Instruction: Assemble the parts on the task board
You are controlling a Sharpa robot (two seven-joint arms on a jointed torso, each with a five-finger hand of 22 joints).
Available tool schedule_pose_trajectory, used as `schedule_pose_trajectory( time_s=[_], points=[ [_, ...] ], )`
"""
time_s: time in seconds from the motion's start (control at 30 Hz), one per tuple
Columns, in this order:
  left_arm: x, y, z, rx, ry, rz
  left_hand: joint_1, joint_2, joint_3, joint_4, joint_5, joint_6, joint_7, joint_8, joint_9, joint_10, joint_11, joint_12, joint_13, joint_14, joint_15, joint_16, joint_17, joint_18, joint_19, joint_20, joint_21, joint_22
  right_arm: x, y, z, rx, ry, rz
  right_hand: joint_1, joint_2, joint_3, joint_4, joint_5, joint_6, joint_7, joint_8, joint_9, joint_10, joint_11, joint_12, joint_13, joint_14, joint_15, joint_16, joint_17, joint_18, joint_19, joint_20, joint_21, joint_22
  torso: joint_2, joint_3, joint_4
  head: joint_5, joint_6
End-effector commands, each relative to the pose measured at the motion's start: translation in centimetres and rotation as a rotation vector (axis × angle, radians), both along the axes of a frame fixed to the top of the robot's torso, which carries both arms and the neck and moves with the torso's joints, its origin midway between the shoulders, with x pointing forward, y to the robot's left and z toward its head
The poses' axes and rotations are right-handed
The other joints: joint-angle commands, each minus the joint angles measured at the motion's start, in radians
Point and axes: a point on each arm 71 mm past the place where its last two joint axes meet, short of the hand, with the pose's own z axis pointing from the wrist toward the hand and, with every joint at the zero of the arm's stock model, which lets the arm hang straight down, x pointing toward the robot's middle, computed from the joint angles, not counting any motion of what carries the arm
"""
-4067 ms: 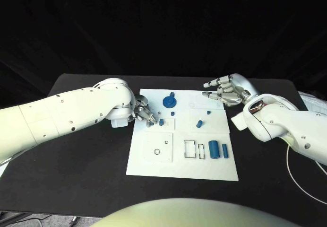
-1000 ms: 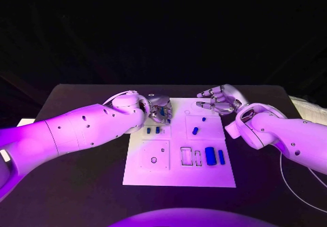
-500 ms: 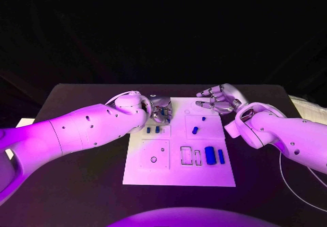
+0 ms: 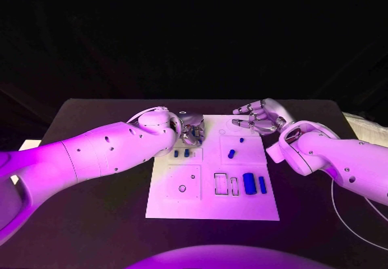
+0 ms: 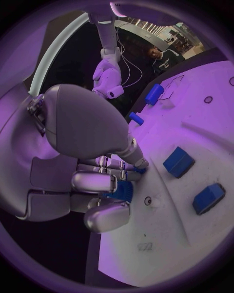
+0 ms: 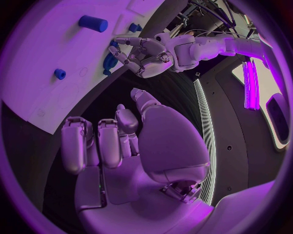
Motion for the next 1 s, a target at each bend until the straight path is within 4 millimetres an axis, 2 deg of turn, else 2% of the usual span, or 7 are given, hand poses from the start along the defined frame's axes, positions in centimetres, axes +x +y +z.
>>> schedule_pose_trajectory(
  time_s=[0.03,0.33,0.53,0.77,1.0],
  points=[
    [-0.2,0.1,-0.7,0.041,0.020,0.002,0.013,0.002,0.022,-0.012,-0.004,0.010,0.000,-0.005,-0.003,0.014,0.001,-0.006,0.002,0.035,-0.005,0.005,-0.001,-0.017,0.031,-0.007,0.012,0.059,-0.1,0.2,0.0,0.000,-0.001,0.019,-0.002,0.011,0.002,0.005,0.006,0.005,0.000,-0.002,-0.001,-0.004,-0.002,0.000,0.001,0.050,-0.006,-0.004,0.005,0.010,-0.005,-0.002,-0.006,-0.001,0.000,-0.0002,-0.0005,-0.001,0.000],
    [-0.4,0.1,-0.1,-0.026,-0.014,-0.002,-0.003,-0.003,0.074,-0.050,0.000,0.026,0.005,-0.015,-0.012,0.037,0.003,-0.029,0.007,0.036,-0.002,0.008,-0.007,-0.020,0.028,-0.008,0.030,0.076,-0.1,0.3,0.0,0.000,-0.002,0.020,-0.002,0.011,0.002,0.005,0.006,0.005,0.000,-0.002,-0.001,-0.004,-0.002,0.001,0.001,0.051,-0.006,-0.004,0.005,0.010,-0.004,-0.002,-0.005,0.000,-0.001,-0.0011,0.0005,-0.003,0.001],
    [-0.9,0.5,0.8,-0.092,-0.019,0.001,-0.021,-0.008,0.085,-0.054,0.003,0.025,0.009,-0.022,-0.017,0.035,0.006,-0.043,0.006,0.035,0.000,0.007,-0.013,-0.020,0.027,-0.005,0.033,0.081,0.0,0.3,0.0,0.001,-0.002,0.020,-0.002,0.011,0.002,0.005,0.006,0.005,0.000,-0.002,-0.001,-0.004,-0.002,0.001,0.001,0.051,-0.006,-0.004,0.005,0.010,-0.004,-0.002,-0.005,0.000,-0.002,0.0001,0.0013,-0.002,0.005],
    [-1.4,2.0,2.5,-0.161,-0.014,0.030,-0.028,-0.011,0.091,-0.057,0.005,0.028,0.010,-0.024,-0.018,0.039,0.007,-0.048,0.006,0.035,0.000,0.007,-0.014,-0.021,0.027,-0.004,0.037,0.084,0.0,0.2,-0.1,0.001,-0.001,0.019,-0.002,0.011,0.002,0.005,0.006,0.005,0.000,-0.002,-0.001,-0.004,-0.002,0.001,0.001,0.051,-0.006,-0.004,0.005,0.010,-0.004,-0.002,-0.005,0.000,-0.006,0.0009,0.0041,-0.006,0.011],
    [-1.4,4.6,3.1,-0.173,0.003,0.082,-0.034,-0.015,0.093,-0.059,0.005,0.031,0.010,-0.025,-0.019,0.041,0.007,-0.052,0.007,0.034,0.001,0.007,-0.016,-0.021,0.027,-0.004,0.041,0.086,0.0,0.1,-0.1,0.002,0.000,0.017,-0.002,0.011,0.002,0.005,0.006,0.005,0.000,-0.002,-0.001,-0.004,-0.002,0.001,0.001,0.051,-0.006,-0.004,0.005,0.010,-0.004,-0.002,-0.005,0.000,-0.005,-0.0006,0.0061,-0.006,0.013]
  ],
)
